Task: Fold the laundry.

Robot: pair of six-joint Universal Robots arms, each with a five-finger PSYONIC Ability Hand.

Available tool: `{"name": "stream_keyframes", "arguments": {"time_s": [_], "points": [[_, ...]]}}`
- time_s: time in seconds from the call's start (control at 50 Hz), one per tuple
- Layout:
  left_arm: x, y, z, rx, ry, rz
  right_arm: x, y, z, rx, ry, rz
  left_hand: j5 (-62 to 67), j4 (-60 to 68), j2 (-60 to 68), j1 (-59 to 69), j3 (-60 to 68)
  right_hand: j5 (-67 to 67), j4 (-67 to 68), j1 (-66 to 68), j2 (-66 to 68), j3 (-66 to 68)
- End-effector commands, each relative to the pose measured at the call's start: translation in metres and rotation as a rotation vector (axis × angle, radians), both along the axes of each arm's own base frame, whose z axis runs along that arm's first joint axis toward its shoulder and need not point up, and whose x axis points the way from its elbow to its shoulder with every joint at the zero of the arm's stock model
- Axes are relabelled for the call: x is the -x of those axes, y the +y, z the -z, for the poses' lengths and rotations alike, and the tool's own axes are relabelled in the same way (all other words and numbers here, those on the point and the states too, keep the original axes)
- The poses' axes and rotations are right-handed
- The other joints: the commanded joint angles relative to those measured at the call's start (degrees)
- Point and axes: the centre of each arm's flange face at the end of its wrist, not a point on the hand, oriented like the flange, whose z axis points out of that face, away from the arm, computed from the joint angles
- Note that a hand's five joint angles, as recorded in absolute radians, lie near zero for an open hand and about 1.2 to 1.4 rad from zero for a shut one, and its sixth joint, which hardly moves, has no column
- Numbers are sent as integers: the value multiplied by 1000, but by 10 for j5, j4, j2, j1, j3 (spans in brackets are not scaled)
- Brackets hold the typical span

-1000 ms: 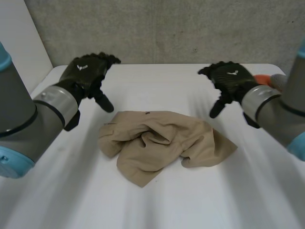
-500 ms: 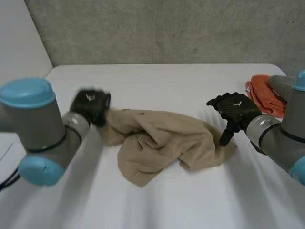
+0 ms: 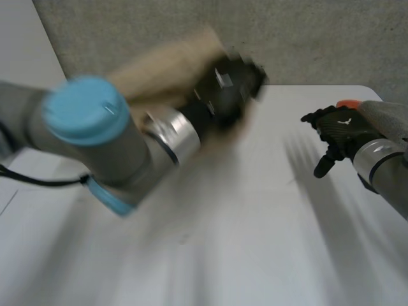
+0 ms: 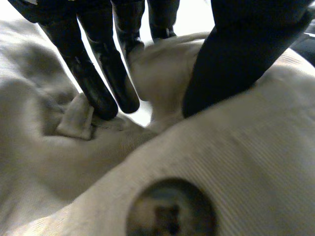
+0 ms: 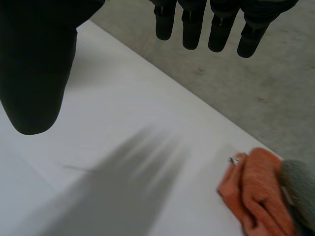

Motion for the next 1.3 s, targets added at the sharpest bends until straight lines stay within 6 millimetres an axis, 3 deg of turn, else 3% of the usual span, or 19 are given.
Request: {"name": "stream_keyframes", "arguments": {"time_s": [0.02, 0.12, 0.3, 0.42, 0.46, 0.54, 0.64, 0.78, 0.84, 0.92, 0.94, 1.0, 1.02, 1.06, 1.08, 1.14, 1.16, 1.24, 1.3], "points": [[15, 48, 68, -165, -191, 146, 19, -16, -6, 27, 4, 79, -223, -221, -221, -205, -223, -26, -19, -30, -24, -19], [2, 47, 56, -176, -219, 94, 28, -24, -11, 45, 1, 108, -366, -364, -364, -348, -366, -26, -19, -30, -24, -19], [-52, 46, -27, -80, -112, -53, 19, -18, -14, 47, 4, 86, -366, -364, -364, -348, -366, -26, -19, -30, -24, -19], [-112, -3, -41, -69, -70, -429, -17, 11, -37, 56, -7, -32, -356, -354, -354, -338, -356, -26, -19, -30, -24, -19], [-134, -20, -37, -92, -82, -572, -34, 21, -39, 30, 0, -88, -356, -354, -354, -338, -356, -26, -19, -30, -24, -19], [-155, -23, -7, -185, -165, -666, -68, 30, -20, -36, 30, -183, -356, -354, -354, -338, -356, -24, -17, -27, -21, -17], [-164, -14, 25, -264, -238, -673, -91, 28, 9, -84, 50, -236, -346, -344, -344, -328, -346, 37, 44, 33, 39, 44], [-157, -39, 74, -290, -320, -674, -115, 12, 56, -72, 91, -285, -344, -342, -343, -326, -344, 113, 119, 109, 115, 119], [-152, -54, 86, -261, -354, -674, -122, 4, 72, -26, 110, -277, -271, -269, -269, -253, -271, 190, 197, 186, 192, 197], [-151, -74, 90, -213, -380, -681, -125, -13, 82, 72, 143, -226, 131, 133, 133, 149, 131, 544, 551, 540, 546, 551], [-148, -84, 82, -172, -362, -683, -127, -22, 77, 139, 147, -202, 246, 248, 248, 264, 246, 673, 679, 669, 675, 679], [-141, -105, 55, -59, -287, -698, -133, -37, 55, 283, 129, -169, 248, 250, 249, 266, 248, 674, 681, 670, 676, 681], [-134, -123, 20, 59, -194, -716, -139, -48, 30, 413, 92, -150, 248, 250, 249, 266, 248, 674, 681, 670, 676, 681], [-131, -136, -7, 143, -120, -728, -143, -58, -4, 570, 31, -122, 248, 250, 249, 266, 248, 674, 681, 670, 676, 681], [-126, -147, -40, 244, -20, -735, -145, -64, -41, 720, -38, -89, 248, 250, 249, 266, 248, 674, 681, 670, 676, 681], [-123, -157, -93, 423, 135, -747, -145, -66, -94, 933, -139, -43, 248, 250, 249, 266, 248, 674, 681, 670, 676, 681], [-123, -158, -125, 534, 234, -749, -144, -63, -123, 1047, -199, -21, 248, 250, 249, 266, 248, 674, 681, 670, 676, 681], [-122, -155, -171, 718, 423, -706, -139, -56, -166, 1184, -297, -8, 248, 250, 249, 266, 248, 674, 681, 670, 676, 681], [-125, -155, -179, 747, 463, -669, -138, -54, -173, 1187, -344, -22, 248, 250, 249, 266, 248, 674, 681, 670, 676, 681]]}}
